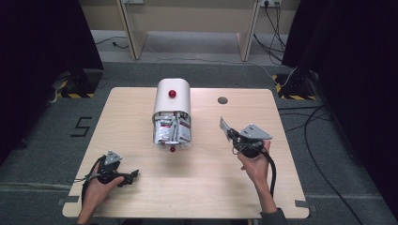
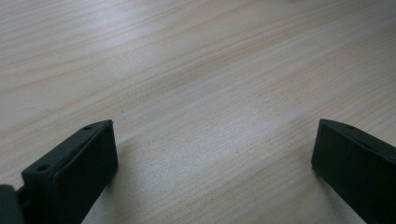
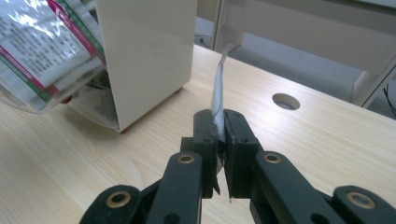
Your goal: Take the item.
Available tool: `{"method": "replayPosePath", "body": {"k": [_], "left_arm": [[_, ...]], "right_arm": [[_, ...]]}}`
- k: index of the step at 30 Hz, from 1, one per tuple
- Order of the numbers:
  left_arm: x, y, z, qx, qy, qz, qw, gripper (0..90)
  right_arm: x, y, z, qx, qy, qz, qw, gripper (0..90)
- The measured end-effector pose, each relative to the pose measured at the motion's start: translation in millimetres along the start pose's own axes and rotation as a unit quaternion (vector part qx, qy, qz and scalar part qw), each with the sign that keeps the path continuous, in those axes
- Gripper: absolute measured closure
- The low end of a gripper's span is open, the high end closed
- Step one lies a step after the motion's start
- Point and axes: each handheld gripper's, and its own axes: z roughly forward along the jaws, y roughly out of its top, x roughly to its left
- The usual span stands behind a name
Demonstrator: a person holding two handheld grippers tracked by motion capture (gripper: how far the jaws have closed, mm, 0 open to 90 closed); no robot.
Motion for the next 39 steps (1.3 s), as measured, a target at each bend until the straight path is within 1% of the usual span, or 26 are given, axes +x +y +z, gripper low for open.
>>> {"method": "replayPosePath", "body": {"k": [6,11,14,20,23,25,39], "left_arm": [[0.0,0.0,0.0,0.000,0.000,0.000,1.0000,0.0],[0.0,0.0,0.0,0.000,0.000,0.000,1.0000,0.0],[0.0,0.0,0.0,0.000,0.000,0.000,1.0000,0.0],[0.0,0.0,0.0,0.000,0.000,0.000,1.0000,0.0],[0.0,0.0,0.0,0.000,0.000,0.000,1.0000,0.0],[0.0,0.0,0.0,0.000,0.000,0.000,1.0000,0.0],[0.0,0.0,0.0,0.000,0.000,0.000,1.0000,0.0]], "right_arm": [[-3.5,-8.8,8.3,0.016,-0.001,0.002,0.9999,85.0],[-3.6,-14.2,14.0,0.028,-0.002,0.005,0.9996,84.9],[-4.1,-16.6,16.3,0.033,-0.003,0.002,0.9995,84.9],[-7.0,-23.2,21.3,0.043,-0.005,0.006,0.9990,84.9],[-9.2,-28.8,25.5,0.052,-0.005,0.010,0.9986,84.8],[-10.0,-30.9,27.2,0.056,-0.002,0.014,0.9983,84.8],[-12.6,-40.9,35.2,0.076,0.000,0.017,0.9970,84.5]]}}
